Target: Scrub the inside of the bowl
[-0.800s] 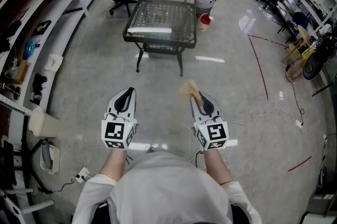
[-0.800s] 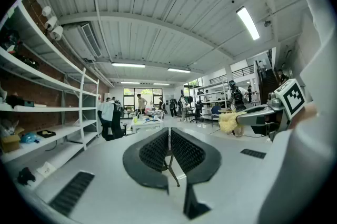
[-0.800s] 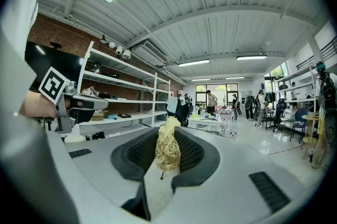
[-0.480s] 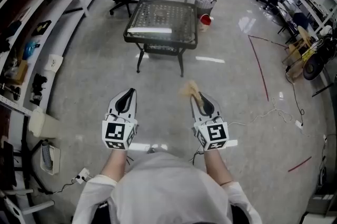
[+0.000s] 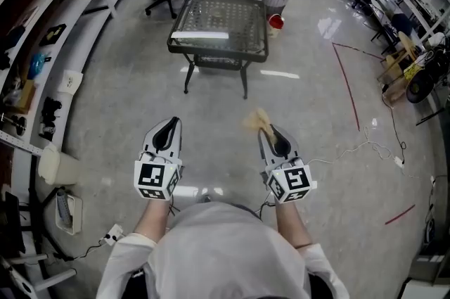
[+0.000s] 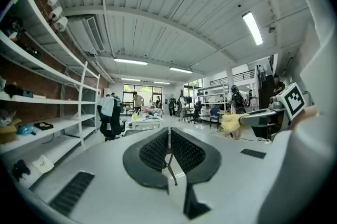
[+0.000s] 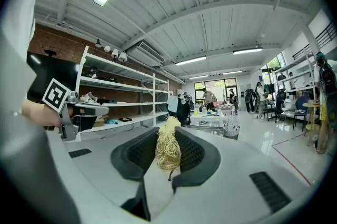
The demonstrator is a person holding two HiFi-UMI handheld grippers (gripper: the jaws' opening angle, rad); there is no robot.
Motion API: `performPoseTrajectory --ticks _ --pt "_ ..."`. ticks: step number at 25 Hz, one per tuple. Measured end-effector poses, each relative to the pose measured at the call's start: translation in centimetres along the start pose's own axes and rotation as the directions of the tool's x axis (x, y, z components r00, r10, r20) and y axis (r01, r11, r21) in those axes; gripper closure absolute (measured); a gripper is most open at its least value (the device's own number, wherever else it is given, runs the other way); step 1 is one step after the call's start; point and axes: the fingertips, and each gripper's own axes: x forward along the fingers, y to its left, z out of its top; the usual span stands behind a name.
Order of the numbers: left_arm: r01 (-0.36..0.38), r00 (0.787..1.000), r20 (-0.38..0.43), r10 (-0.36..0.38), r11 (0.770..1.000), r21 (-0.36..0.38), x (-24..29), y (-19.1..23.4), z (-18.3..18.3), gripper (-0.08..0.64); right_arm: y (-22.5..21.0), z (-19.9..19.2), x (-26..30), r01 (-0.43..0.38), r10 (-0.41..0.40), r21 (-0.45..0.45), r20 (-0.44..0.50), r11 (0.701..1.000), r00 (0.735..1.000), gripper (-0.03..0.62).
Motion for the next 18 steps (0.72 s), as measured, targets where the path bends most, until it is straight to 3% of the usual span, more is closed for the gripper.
performPoseTrajectory --ticks 11,18 --pt "0.012 1.0 -0.014 -0.013 0.999 -0.034 2.7 2.2 -1.1 0.518 -1.6 0.1 2.7 0.035 -0.035 0.025 -0.006 0.999 0.999 0.492" --pt "-0.024 1.0 -0.001 0.024 1.0 -0.02 8.2 4.0 0.0 0.518 -5.0 1.1 8.1 -0.006 0.006 0.012 0.016 1.0 1.0 0.492"
